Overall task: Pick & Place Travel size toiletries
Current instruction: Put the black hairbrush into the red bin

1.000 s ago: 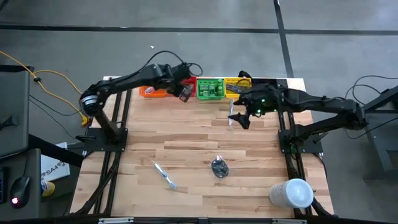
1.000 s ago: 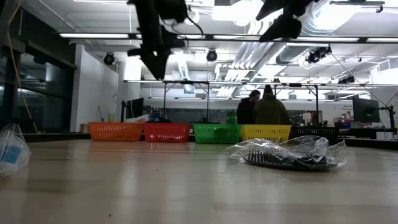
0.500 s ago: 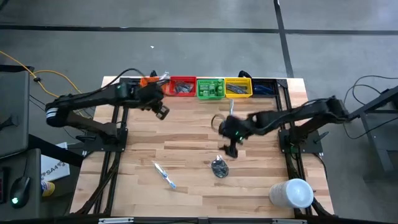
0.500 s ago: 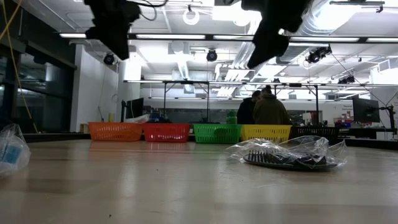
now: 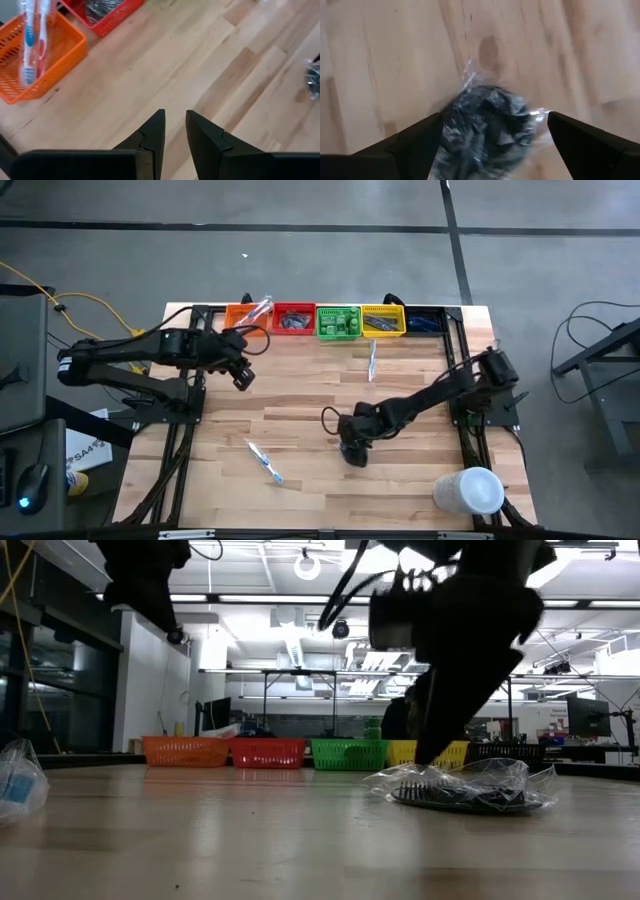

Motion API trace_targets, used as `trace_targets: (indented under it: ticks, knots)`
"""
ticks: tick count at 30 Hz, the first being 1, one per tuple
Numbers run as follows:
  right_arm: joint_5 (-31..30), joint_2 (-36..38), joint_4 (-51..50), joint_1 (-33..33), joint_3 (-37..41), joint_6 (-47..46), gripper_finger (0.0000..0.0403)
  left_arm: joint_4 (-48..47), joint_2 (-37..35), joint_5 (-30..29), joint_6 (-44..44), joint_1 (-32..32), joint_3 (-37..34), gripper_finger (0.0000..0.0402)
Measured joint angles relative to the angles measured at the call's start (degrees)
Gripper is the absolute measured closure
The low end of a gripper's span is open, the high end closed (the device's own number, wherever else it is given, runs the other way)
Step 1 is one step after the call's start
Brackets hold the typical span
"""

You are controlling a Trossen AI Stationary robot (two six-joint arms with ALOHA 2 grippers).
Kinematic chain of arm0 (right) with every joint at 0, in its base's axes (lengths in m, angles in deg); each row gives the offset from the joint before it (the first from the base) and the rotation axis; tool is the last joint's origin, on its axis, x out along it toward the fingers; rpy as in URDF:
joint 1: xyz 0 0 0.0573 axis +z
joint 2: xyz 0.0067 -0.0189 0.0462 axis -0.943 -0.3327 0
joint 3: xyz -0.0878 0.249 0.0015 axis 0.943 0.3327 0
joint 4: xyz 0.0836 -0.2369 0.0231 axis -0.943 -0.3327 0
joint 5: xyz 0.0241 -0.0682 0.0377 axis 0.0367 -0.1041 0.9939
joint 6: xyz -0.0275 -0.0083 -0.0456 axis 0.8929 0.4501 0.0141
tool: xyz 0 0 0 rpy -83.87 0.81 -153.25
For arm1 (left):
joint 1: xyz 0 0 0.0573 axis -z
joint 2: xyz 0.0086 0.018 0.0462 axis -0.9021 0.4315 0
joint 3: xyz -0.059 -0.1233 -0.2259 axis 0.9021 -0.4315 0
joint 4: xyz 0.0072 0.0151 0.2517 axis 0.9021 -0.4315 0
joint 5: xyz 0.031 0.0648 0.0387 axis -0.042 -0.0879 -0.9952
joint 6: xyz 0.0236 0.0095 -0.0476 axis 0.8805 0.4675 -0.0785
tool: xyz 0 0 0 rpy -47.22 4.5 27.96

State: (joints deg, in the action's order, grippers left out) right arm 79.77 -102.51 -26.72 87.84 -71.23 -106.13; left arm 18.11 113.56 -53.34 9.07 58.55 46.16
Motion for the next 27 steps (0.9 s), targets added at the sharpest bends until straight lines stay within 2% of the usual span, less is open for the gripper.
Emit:
trace_targets:
  ticks: [4,8,17,20,27]
  knots:
    - [2.8,-2.5,2.1,0.0,0.0,-10.8,0.0049,0.1,-0.5,0.0,-0.2,1.6,0.0,0.0323]
    - [1.3,-3.1,0.7,0.0,0.0,-16.8,0.0049,0.2,-0.4,0.1,-0.2,1.5,0.0,0.0323]
    - [-2.5,-6.7,-3.2,1.5,-0.3,-17.2,0.0056,0.2,-0.4,0.0,-0.1,1.4,0.0,0.0323]
    - [-2.8,-6.9,-3.4,2.4,-0.3,-15.3,0.0083,0.2,-0.4,0.0,0.0,1.4,0.0,0.0323]
    - [-2.5,-7.0,-3.6,2.6,-0.2,-14.8,0.0191,-0.1,-0.4,0.0,0.0,1.4,0.0,0.0323]
